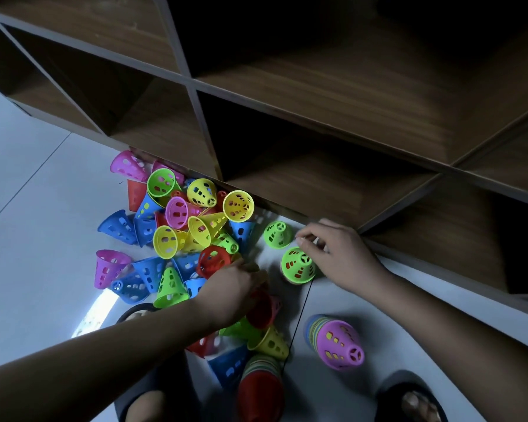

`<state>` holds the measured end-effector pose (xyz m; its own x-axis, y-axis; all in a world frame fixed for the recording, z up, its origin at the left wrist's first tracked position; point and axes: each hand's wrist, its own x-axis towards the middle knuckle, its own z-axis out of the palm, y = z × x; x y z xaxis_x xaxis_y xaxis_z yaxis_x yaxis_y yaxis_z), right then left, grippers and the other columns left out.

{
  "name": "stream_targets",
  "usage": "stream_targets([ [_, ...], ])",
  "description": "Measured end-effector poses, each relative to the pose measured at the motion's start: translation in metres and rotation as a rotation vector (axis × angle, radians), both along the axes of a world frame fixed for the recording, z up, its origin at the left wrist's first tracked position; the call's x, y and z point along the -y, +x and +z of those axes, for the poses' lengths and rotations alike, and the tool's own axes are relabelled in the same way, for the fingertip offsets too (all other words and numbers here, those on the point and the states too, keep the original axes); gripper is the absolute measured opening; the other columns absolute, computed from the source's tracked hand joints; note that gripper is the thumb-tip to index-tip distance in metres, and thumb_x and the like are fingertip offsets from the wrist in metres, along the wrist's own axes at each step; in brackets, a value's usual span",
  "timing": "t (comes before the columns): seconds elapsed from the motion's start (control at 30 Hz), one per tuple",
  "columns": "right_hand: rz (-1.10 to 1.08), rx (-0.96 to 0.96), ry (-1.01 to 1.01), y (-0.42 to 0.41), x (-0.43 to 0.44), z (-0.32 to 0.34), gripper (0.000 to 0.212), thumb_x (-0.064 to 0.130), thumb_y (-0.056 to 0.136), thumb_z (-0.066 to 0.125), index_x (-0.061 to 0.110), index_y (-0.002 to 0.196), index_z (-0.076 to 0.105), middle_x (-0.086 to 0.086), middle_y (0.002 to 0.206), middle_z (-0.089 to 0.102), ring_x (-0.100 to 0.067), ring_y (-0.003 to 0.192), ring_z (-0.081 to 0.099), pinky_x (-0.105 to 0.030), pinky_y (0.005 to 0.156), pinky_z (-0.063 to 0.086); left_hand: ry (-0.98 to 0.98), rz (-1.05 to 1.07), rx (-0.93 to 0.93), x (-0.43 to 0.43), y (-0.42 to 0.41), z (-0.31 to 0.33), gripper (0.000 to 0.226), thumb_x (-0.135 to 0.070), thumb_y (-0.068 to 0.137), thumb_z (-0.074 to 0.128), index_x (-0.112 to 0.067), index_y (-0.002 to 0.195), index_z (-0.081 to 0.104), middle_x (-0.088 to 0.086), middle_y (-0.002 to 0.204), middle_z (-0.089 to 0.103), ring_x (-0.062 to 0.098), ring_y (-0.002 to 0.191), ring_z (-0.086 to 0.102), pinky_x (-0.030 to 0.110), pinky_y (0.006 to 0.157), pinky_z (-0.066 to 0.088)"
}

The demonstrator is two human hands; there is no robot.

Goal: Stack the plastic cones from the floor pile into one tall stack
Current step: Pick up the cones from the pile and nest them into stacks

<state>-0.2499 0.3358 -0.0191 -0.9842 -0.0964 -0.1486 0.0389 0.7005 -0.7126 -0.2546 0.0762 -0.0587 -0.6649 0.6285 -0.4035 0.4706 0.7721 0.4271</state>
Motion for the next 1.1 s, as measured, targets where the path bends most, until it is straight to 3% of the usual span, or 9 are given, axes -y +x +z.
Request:
stream_targets([
  [0.13, -0.045, 0.085, -0.008, -0.029, 0.005, -0.02, 0.008, 0.018, 0.092, 0.075, 0.024, 0.098, 0.076, 0.005, 0.096, 0.067, -0.001, 0.083, 0.065, -0.01, 0.071, 0.043, -0.039, 0.048, 0.009, 0.008, -0.003, -0.006, 0.019, -0.019, 0.1, 0.063, -0.011, 0.115, 0.073, 0.01, 0.109, 0.073, 0.031, 0.101, 0.07, 0.046, 0.087, 0.058],
  [0.2, -0.014, 0.111, 0.044, -0.044, 0.007, -0.03, 0.013, 0.021, 0.091, 0.076, 0.026, 0.103, 0.075, 0.004, 0.101, 0.065, -0.004, 0.084, 0.067, -0.019, 0.073, 0.047, -0.031, 0.087, 0.027, 0.012, -0.005, -0.01, 0.017, -0.021, 0.099, 0.064, -0.012, 0.11, 0.074, 0.009, 0.104, 0.074, 0.031, 0.098, 0.071, 0.045, 0.086, 0.059],
  [0.3, 0.079, 0.151, 0.133, -0.06, 0.011, -0.038, 0.025, 0.021, 0.09, 0.078, 0.025, 0.114, 0.074, 0.001, 0.105, 0.062, -0.017, 0.09, 0.066, -0.03, 0.078, 0.05, 0.044, 0.108, -0.006, 0.014, -0.01, -0.005, 0.021, -0.033, 0.1, 0.064, -0.023, 0.115, 0.074, -0.002, 0.107, 0.076, 0.019, 0.099, 0.073, 0.035, 0.087, 0.061],
  [0.5, 0.27, 0.152, 0.281, -0.083, 0.019, -0.05, 0.042, 0.02, 0.087, 0.081, 0.03, 0.127, 0.072, 0.004, 0.118, 0.06, -0.019, 0.103, 0.062, -0.033, 0.087, 0.048, 0.224, 0.223, -0.089, 0.016, -0.021, 0.01, 0.026, -0.018, 0.093, 0.078, -0.024, 0.117, 0.07, -0.009, 0.103, 0.078, 0.007, 0.089, 0.074, 0.018, 0.074, 0.06],
  [0.6, 0.316, 0.181, 0.391, -0.085, 0.022, -0.053, 0.04, 0.025, 0.085, 0.083, 0.031, 0.123, 0.072, 0.004, 0.117, 0.059, -0.022, 0.108, 0.061, -0.039, 0.092, 0.052, 0.233, 0.244, -0.055, 0.017, -0.027, 0.014, 0.023, -0.02, 0.094, 0.077, -0.024, 0.116, 0.071, -0.007, 0.1, 0.078, 0.009, 0.085, 0.074, 0.028, 0.072, 0.063],
  [0.83, 0.157, 0.013, 0.258, -0.076, 0.008, -0.039, 0.024, 0.021, 0.091, 0.077, 0.021, 0.115, 0.073, 0.004, 0.099, 0.056, -0.019, 0.084, 0.062, -0.03, 0.072, 0.046, 0.42, 0.539, 0.176, 0.022, -0.036, 0.024, 0.013, -0.018, 0.097, 0.076, -0.031, 0.098, 0.071, -0.01, 0.094, 0.078, 0.008, 0.082, 0.075, 0.03, 0.069, 0.064],
  [1.0, 0.024, -0.113, 0.11, -0.055, -0.005, 0.001, 0.019, 0.023, 0.086, 0.08, 0.028, 0.104, 0.073, 0.008, 0.09, 0.058, -0.009, 0.07, 0.061, -0.033, 0.069, 0.053, 0.589, 0.748, 0.329, 0.025, -0.046, 0.038, 0.007, -0.024, 0.095, 0.077, -0.021, 0.097, 0.072, -0.003, 0.098, 0.08, 0.015, 0.094, 0.077, 0.042, 0.087, 0.064],
  [1.1, -0.072, -0.181, 0.055, -0.028, -0.009, 0.031, 0.021, 0.022, 0.085, 0.081, 0.028, 0.104, 0.075, 0.009, 0.087, 0.057, -0.01, 0.069, 0.06, -0.024, 0.067, 0.049, 0.67, 0.817, 0.382, 0.025, -0.049, 0.046, 0.011, -0.019, 0.094, 0.076, -0.011, 0.1, 0.07, 0.006, 0.096, 0.079, 0.023, 0.092, 0.077, 0.046, 0.089, 0.063],
])
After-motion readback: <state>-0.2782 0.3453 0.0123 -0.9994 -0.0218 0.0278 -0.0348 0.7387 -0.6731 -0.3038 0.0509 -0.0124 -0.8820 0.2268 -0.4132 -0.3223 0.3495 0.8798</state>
